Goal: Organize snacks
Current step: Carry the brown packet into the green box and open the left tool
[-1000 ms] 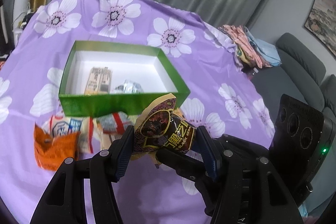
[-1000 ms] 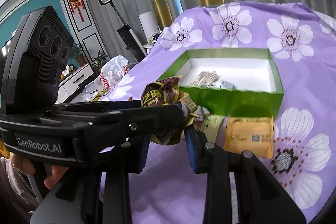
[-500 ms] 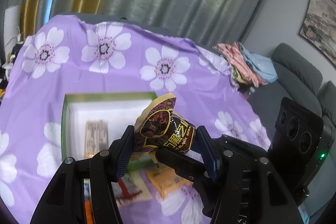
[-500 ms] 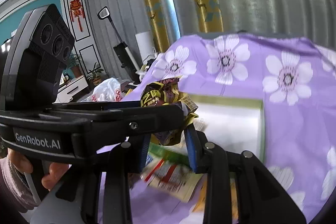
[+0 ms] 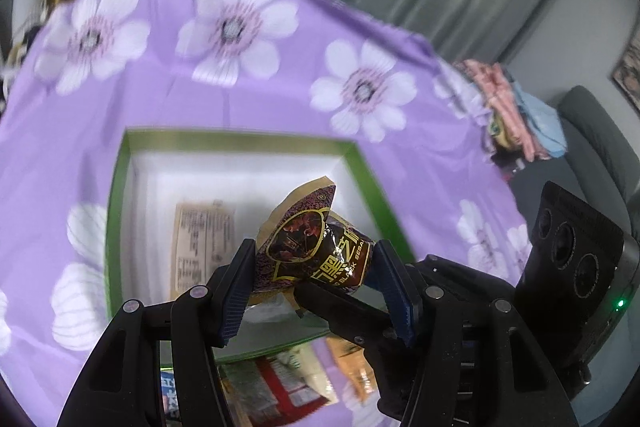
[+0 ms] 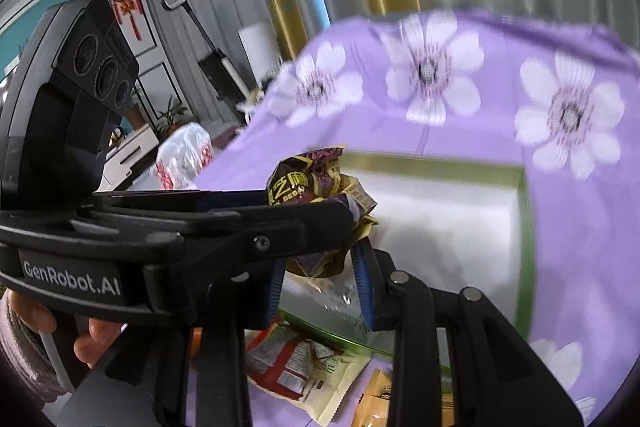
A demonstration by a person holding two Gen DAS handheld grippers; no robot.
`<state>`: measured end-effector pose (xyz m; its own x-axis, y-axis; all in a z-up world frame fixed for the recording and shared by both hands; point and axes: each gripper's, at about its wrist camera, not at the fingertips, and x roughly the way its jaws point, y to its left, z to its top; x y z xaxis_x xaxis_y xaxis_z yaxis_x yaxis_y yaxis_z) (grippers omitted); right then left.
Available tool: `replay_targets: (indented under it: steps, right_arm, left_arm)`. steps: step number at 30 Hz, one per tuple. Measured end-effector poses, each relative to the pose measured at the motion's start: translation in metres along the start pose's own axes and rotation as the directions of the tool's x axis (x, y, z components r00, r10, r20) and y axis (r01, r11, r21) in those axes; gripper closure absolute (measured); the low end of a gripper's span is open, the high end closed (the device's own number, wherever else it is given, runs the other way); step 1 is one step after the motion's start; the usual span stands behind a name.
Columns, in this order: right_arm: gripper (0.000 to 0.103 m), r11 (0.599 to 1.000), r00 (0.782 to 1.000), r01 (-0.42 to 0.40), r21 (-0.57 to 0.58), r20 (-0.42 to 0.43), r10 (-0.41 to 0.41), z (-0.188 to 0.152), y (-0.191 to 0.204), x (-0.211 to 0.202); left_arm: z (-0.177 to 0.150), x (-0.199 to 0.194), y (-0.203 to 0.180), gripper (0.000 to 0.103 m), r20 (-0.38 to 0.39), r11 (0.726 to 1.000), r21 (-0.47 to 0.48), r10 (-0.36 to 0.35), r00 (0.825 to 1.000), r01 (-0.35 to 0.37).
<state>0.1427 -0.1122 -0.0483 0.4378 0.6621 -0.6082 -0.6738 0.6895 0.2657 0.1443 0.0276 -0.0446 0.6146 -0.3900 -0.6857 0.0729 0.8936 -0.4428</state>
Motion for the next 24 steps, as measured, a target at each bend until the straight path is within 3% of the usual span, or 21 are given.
replay_targets:
  steps: [12,15,19,24]
  right_arm:
    - [0.064,0.999,0.992,0.041,0.016,-0.117,-0.039,-0.015,-0.004,0.038]
    - [0.057,0.998,0.991,0.063,0.01,-0.118,-0.062,-0.015,-0.003,0.038]
    - [0.05,0.997,0.992,0.072,0.032,-0.103,-0.068,-0.016,-0.007,0.029]
    - [0.05,0.996,0.994,0.079,0.039,-0.084,-0.075,-0.02,-0.007,0.014]
  left_arm:
    - [-0.01,0.025,0.028,0.044,-0.06,0.993,-0.112,0.028,0.998,-0.034]
    - [-0.011,0.025,0.035,0.042,-0.07,0.989,-0.141,0.037,0.997,-0.046]
    - [-0.011,0.012,0.037,0.031,-0.047,0.987,-0.142,0.07,0.996,-0.076]
    - [-0.013,-0.007,0.033,0.031,-0.026,0.986,-0.118,0.113,0.993,-0.116]
